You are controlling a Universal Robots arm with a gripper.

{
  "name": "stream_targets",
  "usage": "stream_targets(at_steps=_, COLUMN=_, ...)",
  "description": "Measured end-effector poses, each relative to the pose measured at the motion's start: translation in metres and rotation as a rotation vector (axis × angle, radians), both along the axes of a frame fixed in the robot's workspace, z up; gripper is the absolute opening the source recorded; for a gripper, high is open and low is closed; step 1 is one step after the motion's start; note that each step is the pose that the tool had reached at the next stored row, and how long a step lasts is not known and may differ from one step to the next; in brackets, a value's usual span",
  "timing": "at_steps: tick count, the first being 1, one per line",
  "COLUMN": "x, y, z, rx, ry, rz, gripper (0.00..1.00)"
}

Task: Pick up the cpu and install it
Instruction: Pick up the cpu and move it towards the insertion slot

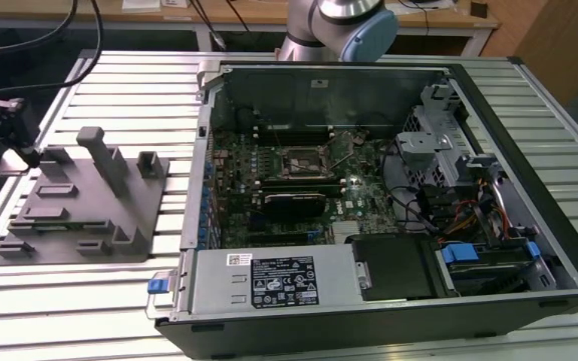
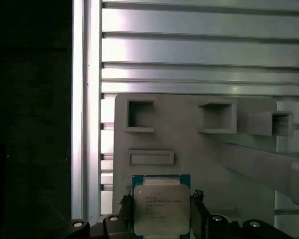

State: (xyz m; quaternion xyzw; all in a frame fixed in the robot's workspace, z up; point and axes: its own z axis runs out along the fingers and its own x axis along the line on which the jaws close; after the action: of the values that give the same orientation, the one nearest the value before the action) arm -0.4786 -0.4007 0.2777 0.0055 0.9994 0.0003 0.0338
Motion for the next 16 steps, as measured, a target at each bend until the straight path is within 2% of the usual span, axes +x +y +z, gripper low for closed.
stream_targets(at_steps=16, x=0.000, y=0.0001, z=0.0538, rx=0.0000, ry=-0.0163, rz=0.000, gripper=0.54)
